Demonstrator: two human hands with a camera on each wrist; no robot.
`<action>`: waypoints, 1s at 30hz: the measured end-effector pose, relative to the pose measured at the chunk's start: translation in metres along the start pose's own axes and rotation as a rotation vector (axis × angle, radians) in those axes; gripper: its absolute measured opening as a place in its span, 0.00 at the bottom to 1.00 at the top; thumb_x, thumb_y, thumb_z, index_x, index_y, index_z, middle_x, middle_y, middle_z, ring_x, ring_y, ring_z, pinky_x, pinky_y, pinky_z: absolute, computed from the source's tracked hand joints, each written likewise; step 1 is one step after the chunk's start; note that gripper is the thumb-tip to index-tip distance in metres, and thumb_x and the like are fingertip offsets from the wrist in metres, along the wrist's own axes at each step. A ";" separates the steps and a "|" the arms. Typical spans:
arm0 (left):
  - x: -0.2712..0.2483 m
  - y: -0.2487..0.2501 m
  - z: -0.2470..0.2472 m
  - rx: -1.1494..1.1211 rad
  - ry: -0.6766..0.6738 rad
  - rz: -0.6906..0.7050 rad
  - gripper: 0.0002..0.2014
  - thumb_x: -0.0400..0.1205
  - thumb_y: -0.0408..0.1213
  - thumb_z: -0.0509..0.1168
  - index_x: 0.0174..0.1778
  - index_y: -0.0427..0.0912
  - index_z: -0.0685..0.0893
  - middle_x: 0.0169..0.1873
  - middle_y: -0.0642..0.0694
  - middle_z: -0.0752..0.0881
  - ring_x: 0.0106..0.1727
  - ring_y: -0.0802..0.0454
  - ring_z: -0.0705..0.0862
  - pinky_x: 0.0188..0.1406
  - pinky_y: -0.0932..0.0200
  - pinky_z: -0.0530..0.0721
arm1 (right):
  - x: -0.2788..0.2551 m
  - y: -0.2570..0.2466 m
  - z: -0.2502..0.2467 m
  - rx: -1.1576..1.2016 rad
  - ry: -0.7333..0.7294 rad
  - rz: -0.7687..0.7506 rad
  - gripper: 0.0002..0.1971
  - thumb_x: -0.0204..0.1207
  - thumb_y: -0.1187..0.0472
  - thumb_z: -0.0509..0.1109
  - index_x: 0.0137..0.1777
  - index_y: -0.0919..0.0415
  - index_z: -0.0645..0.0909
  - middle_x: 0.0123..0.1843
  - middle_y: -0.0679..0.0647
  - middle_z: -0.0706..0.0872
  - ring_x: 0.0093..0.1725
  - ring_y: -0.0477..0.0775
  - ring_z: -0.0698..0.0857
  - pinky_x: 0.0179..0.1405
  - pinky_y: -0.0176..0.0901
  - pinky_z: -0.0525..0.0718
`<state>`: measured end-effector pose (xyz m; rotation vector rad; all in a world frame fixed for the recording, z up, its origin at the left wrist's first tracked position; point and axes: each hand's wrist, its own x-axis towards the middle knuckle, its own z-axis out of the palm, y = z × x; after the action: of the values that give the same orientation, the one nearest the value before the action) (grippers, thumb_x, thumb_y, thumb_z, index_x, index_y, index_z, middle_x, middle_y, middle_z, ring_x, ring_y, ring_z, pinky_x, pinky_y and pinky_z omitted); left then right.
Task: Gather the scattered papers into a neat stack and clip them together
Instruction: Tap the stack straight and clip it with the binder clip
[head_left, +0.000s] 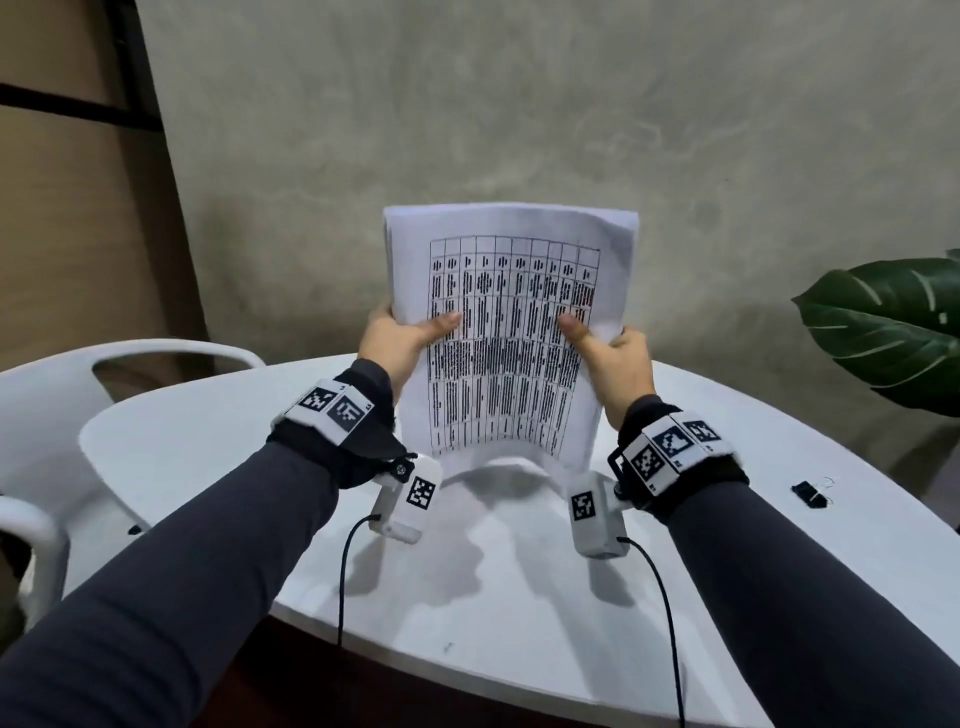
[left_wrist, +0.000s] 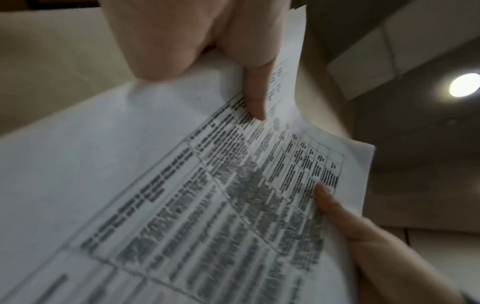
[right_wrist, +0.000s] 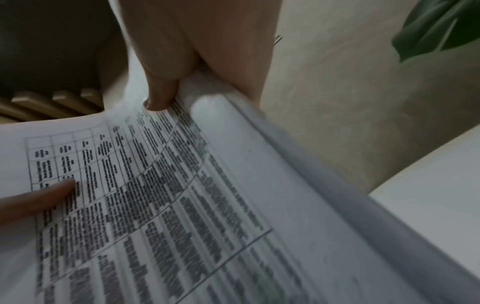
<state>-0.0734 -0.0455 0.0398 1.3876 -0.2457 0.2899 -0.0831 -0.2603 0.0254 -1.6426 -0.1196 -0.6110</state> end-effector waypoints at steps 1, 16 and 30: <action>0.000 -0.002 0.001 -0.001 0.010 0.018 0.23 0.71 0.33 0.75 0.60 0.40 0.75 0.47 0.49 0.85 0.57 0.45 0.83 0.67 0.49 0.78 | -0.002 0.000 0.000 0.005 0.000 0.012 0.15 0.71 0.50 0.74 0.31 0.53 0.72 0.17 0.39 0.79 0.23 0.38 0.77 0.35 0.37 0.79; -0.002 -0.028 0.009 0.092 -0.004 0.025 0.09 0.72 0.33 0.75 0.41 0.48 0.81 0.41 0.52 0.86 0.50 0.47 0.85 0.59 0.56 0.80 | 0.001 0.051 -0.067 -0.285 0.343 0.210 0.28 0.80 0.41 0.59 0.71 0.60 0.74 0.72 0.58 0.78 0.70 0.57 0.76 0.71 0.50 0.71; 0.000 -0.032 0.055 0.064 -0.080 -0.022 0.29 0.62 0.44 0.80 0.55 0.33 0.83 0.47 0.45 0.90 0.57 0.42 0.87 0.68 0.40 0.79 | -0.024 0.112 -0.204 -0.876 0.638 0.828 0.14 0.73 0.65 0.65 0.58 0.69 0.80 0.64 0.68 0.82 0.62 0.67 0.80 0.64 0.57 0.77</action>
<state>-0.0628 -0.1052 0.0191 1.4664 -0.2890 0.2264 -0.1217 -0.4667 -0.0767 -1.9905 1.3952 -0.5172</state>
